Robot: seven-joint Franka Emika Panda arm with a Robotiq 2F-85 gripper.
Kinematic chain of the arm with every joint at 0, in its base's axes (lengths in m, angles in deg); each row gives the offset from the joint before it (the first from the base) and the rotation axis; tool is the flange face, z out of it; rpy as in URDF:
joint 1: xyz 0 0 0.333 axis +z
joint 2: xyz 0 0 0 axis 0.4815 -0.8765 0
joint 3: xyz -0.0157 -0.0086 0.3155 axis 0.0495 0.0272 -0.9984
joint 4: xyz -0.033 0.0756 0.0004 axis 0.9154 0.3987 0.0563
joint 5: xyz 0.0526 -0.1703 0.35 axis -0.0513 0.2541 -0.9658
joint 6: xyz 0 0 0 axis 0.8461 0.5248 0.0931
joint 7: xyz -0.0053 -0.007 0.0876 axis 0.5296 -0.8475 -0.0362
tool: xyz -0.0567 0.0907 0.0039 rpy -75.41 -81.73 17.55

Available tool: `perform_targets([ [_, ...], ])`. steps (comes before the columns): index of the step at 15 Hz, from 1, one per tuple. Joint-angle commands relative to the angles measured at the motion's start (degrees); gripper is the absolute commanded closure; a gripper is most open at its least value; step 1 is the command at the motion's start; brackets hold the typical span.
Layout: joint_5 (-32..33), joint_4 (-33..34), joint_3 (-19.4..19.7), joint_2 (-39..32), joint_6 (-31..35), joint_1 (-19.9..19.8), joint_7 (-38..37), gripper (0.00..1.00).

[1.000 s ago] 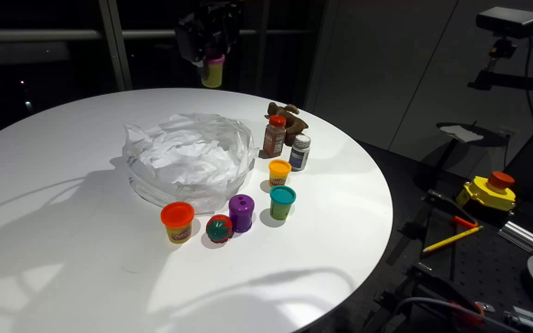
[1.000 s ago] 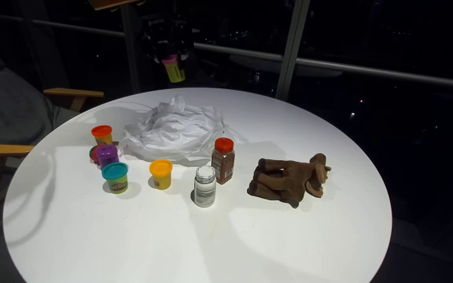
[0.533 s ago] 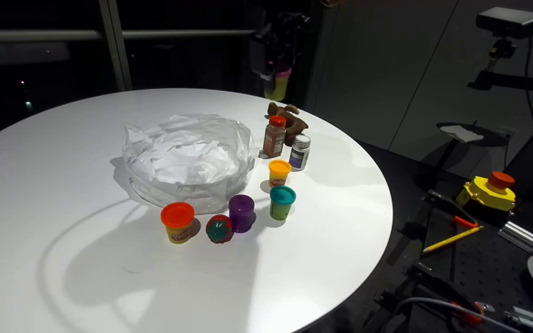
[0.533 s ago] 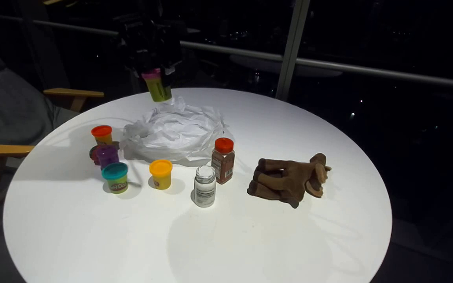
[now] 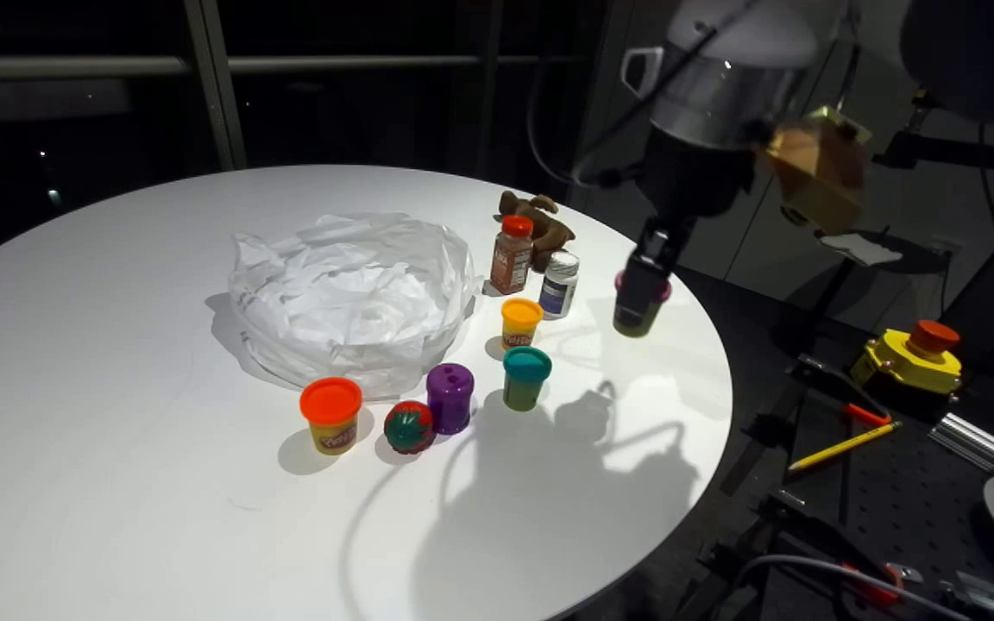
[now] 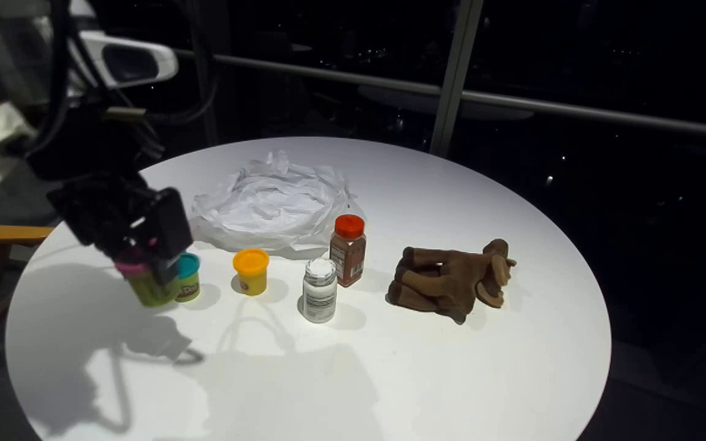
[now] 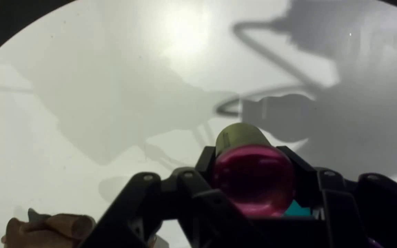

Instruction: Pick the object and the bottles from the plastic bag and put them on the table

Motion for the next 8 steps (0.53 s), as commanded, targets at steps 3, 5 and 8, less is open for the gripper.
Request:
perform_targets([
  [3,25.00,-2.33,1.36,-9.07,13.64,-1.56,-23.57,0.76],
  [5,34.80,-1.76,4.61,-10.72,16.69,0.29,-33.05,0.76],
  [8,49.69,-1.03,8.19,-11.54,17.64,2.38,-46.41,0.76],
])
